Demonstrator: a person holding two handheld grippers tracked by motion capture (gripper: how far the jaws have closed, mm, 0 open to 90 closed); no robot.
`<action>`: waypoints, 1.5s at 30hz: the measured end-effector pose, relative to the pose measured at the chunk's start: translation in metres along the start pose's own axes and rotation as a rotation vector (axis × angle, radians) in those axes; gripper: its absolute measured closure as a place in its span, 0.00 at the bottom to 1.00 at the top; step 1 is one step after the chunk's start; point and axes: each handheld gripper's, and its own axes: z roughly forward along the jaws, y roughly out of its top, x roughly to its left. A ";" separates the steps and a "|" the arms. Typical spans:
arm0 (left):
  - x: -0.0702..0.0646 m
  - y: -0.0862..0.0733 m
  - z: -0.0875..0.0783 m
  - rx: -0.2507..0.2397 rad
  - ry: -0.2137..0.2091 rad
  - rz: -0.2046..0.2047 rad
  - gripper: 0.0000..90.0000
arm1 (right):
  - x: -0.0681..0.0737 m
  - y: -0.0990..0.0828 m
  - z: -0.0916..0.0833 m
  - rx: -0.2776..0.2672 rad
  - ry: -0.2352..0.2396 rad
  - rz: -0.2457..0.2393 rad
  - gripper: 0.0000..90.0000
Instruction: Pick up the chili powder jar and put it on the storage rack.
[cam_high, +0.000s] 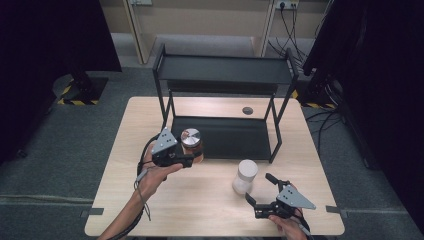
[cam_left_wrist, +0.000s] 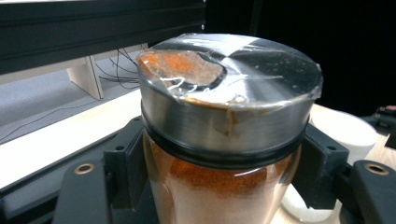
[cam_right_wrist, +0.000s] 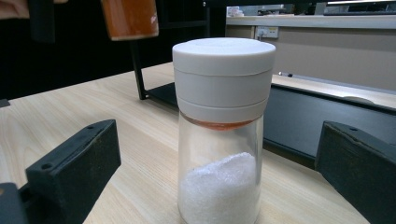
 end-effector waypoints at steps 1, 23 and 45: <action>0.000 0.003 0.000 0.002 0.003 0.004 0.34 | 0.000 0.000 0.000 0.000 0.001 -0.001 0.00; 0.009 0.068 -0.009 0.011 -0.007 -0.006 0.34 | 0.000 0.000 -0.001 -0.001 0.000 0.001 0.00; 0.011 0.129 -0.011 0.033 0.005 0.000 0.34 | 0.000 0.000 -0.001 -0.001 0.002 0.007 0.00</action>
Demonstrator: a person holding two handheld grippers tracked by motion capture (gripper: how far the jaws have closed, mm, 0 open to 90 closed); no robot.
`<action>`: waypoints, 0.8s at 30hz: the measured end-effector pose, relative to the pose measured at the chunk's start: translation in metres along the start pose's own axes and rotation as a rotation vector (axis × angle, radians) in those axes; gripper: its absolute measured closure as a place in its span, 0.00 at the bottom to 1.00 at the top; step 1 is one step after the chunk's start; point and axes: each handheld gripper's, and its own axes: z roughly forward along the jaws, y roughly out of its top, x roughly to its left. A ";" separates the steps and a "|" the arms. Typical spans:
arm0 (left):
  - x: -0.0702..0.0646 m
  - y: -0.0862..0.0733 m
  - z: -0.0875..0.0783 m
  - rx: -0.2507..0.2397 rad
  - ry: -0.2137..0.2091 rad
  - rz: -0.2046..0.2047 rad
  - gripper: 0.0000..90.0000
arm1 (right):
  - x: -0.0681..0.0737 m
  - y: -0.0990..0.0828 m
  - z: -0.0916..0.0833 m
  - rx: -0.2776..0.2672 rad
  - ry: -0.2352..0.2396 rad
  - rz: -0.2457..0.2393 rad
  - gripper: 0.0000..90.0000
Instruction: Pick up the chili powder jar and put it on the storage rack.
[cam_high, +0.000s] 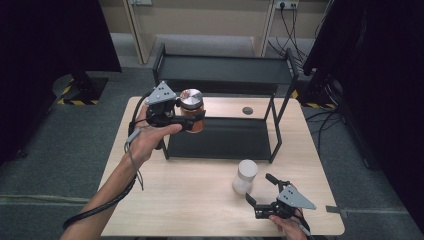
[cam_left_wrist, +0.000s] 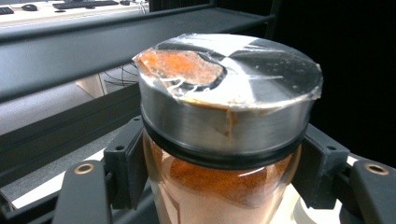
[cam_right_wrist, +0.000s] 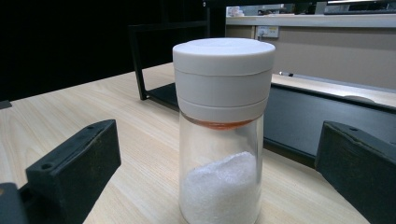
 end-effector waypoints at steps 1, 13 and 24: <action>0.000 0.002 0.000 0.000 0.003 0.000 0.34 | 0.000 0.000 0.000 0.000 0.000 0.000 0.00; 0.006 0.029 0.000 0.005 0.015 -0.016 0.34 | 0.000 0.000 0.000 0.001 0.002 0.002 0.00; 0.006 0.054 0.001 0.019 0.039 -0.003 0.34 | 0.000 0.000 0.000 -0.001 0.004 0.005 0.00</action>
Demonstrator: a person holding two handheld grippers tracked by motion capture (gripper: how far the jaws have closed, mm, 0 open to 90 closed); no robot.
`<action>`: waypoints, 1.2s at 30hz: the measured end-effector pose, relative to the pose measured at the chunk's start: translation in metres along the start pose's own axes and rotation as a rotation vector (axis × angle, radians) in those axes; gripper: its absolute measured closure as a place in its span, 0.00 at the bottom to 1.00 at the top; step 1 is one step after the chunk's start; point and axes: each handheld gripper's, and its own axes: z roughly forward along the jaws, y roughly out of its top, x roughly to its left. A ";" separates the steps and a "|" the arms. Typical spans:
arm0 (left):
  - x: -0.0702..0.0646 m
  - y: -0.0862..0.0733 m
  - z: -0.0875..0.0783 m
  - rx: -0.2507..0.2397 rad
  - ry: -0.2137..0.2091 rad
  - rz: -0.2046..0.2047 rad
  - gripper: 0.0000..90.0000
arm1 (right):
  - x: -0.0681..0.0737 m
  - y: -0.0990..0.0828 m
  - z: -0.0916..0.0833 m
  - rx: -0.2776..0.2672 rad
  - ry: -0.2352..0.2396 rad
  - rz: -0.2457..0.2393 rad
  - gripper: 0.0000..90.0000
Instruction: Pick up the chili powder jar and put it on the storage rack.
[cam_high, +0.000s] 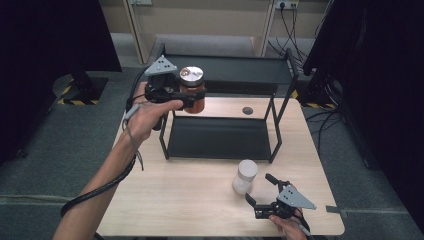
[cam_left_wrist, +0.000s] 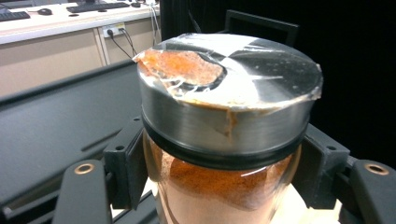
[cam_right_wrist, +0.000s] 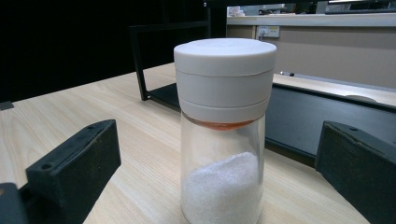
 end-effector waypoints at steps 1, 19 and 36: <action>0.002 0.003 0.000 -0.004 0.003 -0.001 0.34 | 0.000 0.000 0.000 -0.001 0.000 -0.001 0.00; 0.006 0.031 0.010 -0.013 0.068 -0.015 0.34 | -0.001 0.000 0.000 -0.002 0.001 0.001 0.00; 0.008 0.045 0.031 -0.014 0.154 -0.036 0.34 | -0.001 0.000 -0.001 -0.003 0.003 -0.002 0.00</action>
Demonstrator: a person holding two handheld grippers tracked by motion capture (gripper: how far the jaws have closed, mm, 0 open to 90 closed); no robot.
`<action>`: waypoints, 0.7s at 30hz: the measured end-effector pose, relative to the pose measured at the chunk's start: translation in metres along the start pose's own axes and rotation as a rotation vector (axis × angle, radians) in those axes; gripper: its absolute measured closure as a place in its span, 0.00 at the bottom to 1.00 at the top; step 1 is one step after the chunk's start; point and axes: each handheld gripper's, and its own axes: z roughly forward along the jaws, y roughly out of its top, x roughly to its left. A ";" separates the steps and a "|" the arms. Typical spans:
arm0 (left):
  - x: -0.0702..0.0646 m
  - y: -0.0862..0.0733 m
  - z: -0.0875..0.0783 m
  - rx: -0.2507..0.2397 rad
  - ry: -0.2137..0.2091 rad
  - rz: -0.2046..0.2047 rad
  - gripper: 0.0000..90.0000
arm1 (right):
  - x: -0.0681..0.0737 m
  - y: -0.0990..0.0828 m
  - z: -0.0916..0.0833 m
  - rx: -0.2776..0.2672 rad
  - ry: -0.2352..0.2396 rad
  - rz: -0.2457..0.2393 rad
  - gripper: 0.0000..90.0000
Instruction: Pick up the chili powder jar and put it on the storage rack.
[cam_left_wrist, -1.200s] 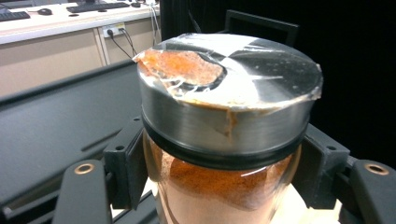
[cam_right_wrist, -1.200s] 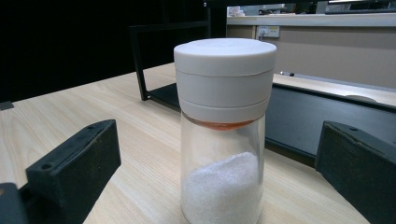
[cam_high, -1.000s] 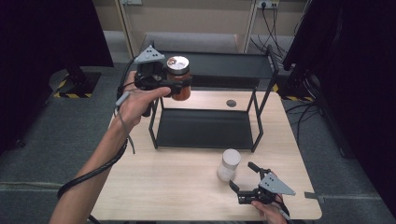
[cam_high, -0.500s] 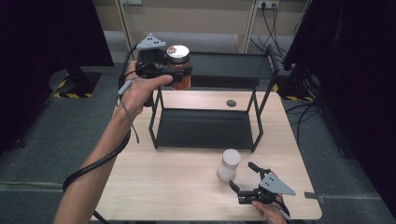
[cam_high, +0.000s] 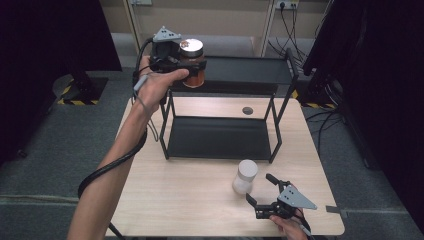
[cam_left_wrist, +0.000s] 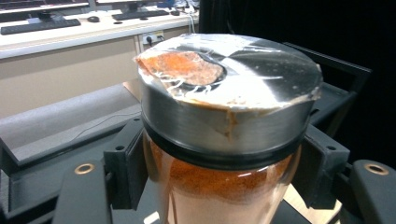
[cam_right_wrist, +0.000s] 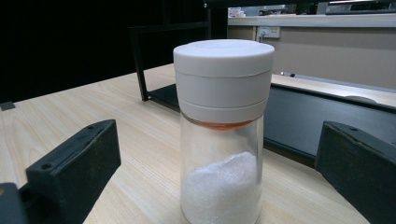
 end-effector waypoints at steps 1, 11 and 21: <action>-0.001 0.001 0.003 -0.001 0.011 0.001 0.34 | 0.000 0.000 0.000 0.000 0.001 -0.001 0.00; 0.001 0.004 0.014 -0.015 0.058 -0.007 0.34 | -0.001 0.000 -0.001 -0.003 0.003 0.001 0.00; 0.001 0.005 0.030 -0.013 0.112 -0.024 0.34 | -0.002 0.000 -0.001 0.000 0.006 0.000 0.00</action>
